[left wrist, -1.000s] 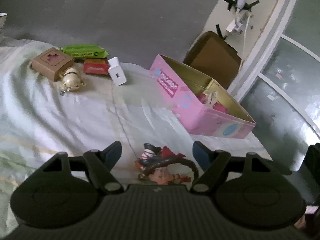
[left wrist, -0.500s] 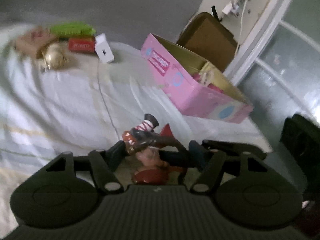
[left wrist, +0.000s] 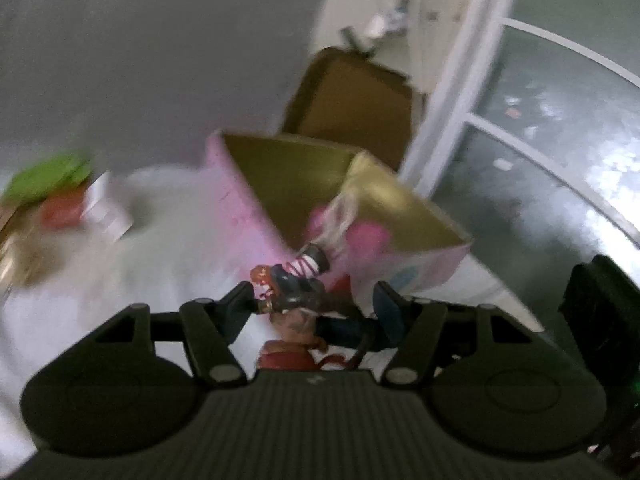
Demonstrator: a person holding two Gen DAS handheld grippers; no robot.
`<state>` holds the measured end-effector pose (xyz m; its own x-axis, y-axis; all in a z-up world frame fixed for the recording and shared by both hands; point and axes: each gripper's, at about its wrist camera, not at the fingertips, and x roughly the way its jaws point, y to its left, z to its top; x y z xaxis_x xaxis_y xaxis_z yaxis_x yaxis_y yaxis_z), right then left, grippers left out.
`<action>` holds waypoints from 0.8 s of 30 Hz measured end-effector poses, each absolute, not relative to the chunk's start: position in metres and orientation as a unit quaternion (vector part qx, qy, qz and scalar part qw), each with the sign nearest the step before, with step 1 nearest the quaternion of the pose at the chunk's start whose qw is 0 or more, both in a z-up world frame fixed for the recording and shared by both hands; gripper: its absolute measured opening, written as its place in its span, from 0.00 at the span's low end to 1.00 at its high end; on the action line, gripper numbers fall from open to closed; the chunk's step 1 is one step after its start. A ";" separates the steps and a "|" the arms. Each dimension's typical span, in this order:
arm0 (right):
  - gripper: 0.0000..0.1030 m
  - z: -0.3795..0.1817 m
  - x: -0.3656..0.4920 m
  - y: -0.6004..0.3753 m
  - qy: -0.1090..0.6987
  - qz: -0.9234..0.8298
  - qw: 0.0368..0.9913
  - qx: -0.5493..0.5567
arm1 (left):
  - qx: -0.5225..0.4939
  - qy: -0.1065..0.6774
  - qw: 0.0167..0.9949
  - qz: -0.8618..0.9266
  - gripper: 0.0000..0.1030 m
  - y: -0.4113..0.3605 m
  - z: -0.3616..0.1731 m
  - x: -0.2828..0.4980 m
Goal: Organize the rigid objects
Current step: 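Carry the figurine with the left gripper into the pink tin and release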
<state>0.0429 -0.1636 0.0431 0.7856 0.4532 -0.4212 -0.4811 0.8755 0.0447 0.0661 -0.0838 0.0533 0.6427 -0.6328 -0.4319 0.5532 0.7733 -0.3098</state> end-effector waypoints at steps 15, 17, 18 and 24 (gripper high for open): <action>0.49 0.054 0.090 -0.301 0.163 0.066 0.984 -0.007 | -0.016 0.298 0.879 -0.371 0.68 -0.249 0.052 0.174; 0.56 0.043 0.101 -0.313 0.172 0.037 0.984 -0.004 | -0.002 0.302 0.892 -0.336 0.70 -0.260 0.045 0.187; 0.60 0.039 0.107 -0.319 0.167 0.026 0.986 -0.001 | 0.003 0.301 0.899 -0.318 0.73 -0.262 0.042 0.192; 0.77 0.027 0.107 -0.323 0.135 -0.008 0.990 -0.039 | 0.024 0.266 0.934 -0.238 0.81 -0.257 0.043 0.199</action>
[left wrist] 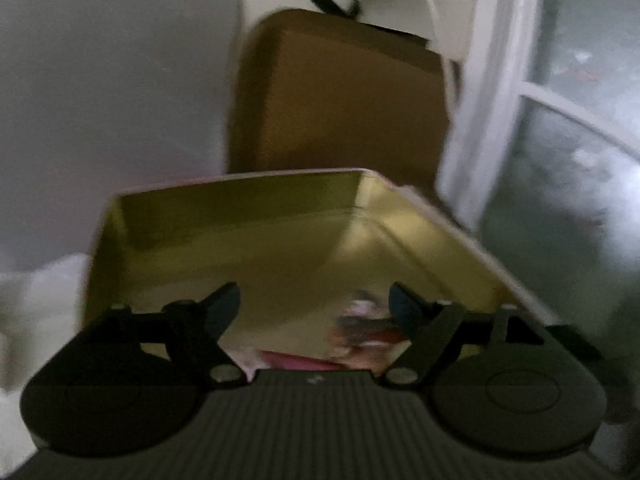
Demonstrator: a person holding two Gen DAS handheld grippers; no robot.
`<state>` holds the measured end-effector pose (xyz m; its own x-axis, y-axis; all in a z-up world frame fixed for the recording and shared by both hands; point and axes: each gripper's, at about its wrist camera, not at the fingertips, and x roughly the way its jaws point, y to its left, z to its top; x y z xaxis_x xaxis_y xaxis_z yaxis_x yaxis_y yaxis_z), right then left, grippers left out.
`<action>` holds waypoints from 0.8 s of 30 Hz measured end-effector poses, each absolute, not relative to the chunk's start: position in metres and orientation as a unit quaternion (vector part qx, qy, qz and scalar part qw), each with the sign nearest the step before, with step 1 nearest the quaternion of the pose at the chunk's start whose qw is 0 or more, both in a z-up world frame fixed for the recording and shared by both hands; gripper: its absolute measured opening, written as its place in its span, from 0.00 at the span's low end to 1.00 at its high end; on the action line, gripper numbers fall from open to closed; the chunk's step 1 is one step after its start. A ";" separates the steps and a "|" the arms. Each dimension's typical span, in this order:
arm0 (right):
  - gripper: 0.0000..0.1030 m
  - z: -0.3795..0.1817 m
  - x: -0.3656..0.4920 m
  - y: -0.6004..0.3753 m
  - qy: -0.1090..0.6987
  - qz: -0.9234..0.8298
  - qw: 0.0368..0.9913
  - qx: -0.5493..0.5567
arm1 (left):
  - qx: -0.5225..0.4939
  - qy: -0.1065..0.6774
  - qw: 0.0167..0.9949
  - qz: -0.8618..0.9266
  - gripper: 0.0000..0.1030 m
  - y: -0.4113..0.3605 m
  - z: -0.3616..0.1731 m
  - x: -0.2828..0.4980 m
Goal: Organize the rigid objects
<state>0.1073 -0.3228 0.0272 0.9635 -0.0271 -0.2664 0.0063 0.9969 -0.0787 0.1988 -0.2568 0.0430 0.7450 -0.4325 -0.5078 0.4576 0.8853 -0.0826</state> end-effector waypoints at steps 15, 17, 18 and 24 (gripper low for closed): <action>0.73 0.048 0.073 -0.344 0.068 -0.055 0.994 0.072 | -0.044 0.275 0.944 -0.176 0.81 -0.126 0.048 0.120; 0.71 0.051 0.064 -0.339 0.064 -0.048 0.993 0.085 | -0.045 0.277 0.945 -0.166 0.81 -0.096 0.041 0.104; 0.71 0.053 0.059 -0.334 0.063 -0.042 0.993 0.089 | -0.043 0.279 0.946 -0.158 0.81 -0.083 0.035 0.100; 0.67 0.074 0.045 -0.274 0.084 0.066 0.992 0.067 | -0.041 0.295 0.954 -0.045 0.81 0.011 0.007 0.083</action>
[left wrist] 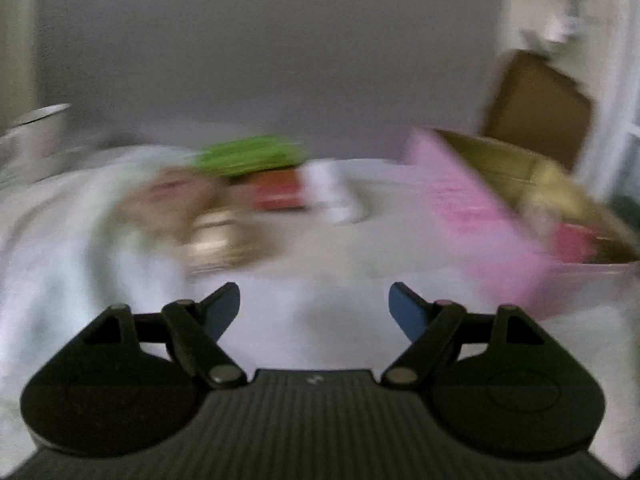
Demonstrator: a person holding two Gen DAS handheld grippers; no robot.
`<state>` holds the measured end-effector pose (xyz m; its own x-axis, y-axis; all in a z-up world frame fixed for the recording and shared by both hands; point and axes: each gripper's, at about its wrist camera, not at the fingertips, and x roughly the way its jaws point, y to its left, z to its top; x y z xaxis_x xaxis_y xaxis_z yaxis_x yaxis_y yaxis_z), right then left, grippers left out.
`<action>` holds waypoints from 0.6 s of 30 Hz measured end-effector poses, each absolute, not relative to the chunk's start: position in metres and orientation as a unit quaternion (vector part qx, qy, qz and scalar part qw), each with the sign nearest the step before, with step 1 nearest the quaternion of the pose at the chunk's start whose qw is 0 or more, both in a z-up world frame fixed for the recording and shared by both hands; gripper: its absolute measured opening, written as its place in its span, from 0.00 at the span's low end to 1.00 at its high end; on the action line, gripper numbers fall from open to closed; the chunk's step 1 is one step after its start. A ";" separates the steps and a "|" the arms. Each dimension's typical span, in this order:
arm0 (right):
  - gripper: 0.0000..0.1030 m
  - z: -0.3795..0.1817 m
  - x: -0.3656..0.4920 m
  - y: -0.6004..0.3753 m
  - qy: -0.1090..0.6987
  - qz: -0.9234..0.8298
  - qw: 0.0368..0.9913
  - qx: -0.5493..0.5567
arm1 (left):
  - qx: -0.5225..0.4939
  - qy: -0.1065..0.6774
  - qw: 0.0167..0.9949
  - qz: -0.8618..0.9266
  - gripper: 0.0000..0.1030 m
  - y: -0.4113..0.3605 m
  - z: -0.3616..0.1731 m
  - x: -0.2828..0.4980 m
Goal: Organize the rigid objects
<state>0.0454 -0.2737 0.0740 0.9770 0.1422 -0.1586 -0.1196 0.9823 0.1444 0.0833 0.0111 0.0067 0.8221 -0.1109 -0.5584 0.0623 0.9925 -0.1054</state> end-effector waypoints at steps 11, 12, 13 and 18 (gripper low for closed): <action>0.66 0.086 0.130 -0.108 0.204 0.180 0.962 -0.016 | -0.087 0.252 0.964 -0.004 0.75 0.066 -0.006 0.090; 0.66 0.082 0.141 -0.095 0.213 0.173 0.961 -0.030 | -0.090 0.250 0.964 -0.010 0.75 0.067 -0.006 0.089; 0.66 0.078 0.156 -0.082 0.224 0.166 0.959 -0.052 | -0.092 0.250 0.964 -0.012 0.75 0.067 -0.006 0.089; 0.66 0.051 0.198 -0.045 0.269 0.140 0.941 -0.151 | -0.101 0.268 0.958 -0.024 0.75 0.069 -0.009 0.094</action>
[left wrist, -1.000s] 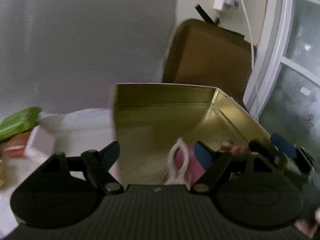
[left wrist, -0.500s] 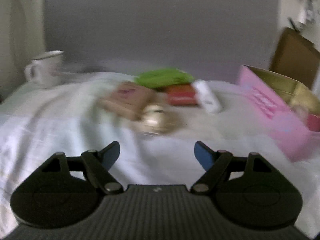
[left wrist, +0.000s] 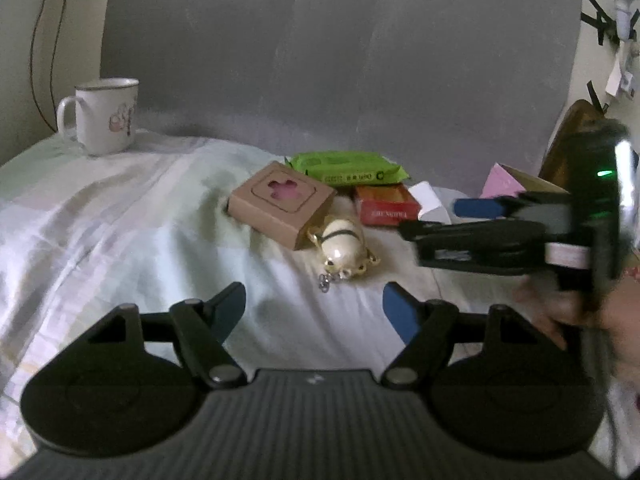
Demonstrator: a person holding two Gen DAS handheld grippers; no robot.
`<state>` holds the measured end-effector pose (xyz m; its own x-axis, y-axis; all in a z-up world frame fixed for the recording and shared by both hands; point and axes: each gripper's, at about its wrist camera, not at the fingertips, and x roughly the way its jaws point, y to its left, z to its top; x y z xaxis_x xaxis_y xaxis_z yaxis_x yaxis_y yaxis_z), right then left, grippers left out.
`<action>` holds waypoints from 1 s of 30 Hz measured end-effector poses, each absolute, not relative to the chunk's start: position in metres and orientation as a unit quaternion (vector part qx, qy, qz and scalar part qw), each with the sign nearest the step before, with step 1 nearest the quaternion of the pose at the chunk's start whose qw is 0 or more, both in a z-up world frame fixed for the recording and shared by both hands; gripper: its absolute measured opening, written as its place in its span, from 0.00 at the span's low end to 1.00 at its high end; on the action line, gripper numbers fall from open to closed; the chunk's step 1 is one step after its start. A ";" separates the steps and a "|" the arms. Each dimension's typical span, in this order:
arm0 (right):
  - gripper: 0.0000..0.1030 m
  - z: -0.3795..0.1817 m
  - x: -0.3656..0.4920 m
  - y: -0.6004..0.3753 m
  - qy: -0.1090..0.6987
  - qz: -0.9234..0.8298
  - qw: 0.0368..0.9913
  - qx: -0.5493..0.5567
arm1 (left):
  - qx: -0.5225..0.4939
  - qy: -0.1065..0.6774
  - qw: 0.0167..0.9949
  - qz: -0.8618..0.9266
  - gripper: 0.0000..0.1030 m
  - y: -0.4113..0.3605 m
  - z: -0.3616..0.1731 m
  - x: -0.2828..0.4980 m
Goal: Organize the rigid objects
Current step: 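Grasp the white charger cube with the right gripper, then carry the white charger cube into the pink tin and open the right gripper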
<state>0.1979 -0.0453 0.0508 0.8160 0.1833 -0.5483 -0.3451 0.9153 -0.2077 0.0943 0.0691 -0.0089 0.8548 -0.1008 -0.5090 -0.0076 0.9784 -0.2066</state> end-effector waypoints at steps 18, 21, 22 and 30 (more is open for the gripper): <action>0.31 0.074 0.065 -0.151 0.326 0.213 0.918 0.075 | -0.156 0.282 0.937 -0.134 0.77 0.072 -0.010 0.084; 0.29 0.081 0.018 -0.182 0.334 0.226 0.904 0.141 | -0.170 0.297 0.921 -0.186 0.77 0.064 -0.010 0.082; 0.34 0.084 0.000 -0.196 0.331 0.214 0.906 0.151 | -0.171 0.300 0.917 -0.197 0.77 0.059 -0.009 0.080; 0.56 0.110 -0.085 -0.248 0.256 0.124 0.954 0.094 | -0.180 0.324 0.892 -0.257 0.77 0.012 -0.008 0.071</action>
<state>-0.0851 -0.2476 0.1099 0.8378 0.2848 -0.4659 -0.1881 0.9515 0.2434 0.0708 0.0117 -0.0077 0.6570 -0.5758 -0.4866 0.3426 0.8030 -0.4877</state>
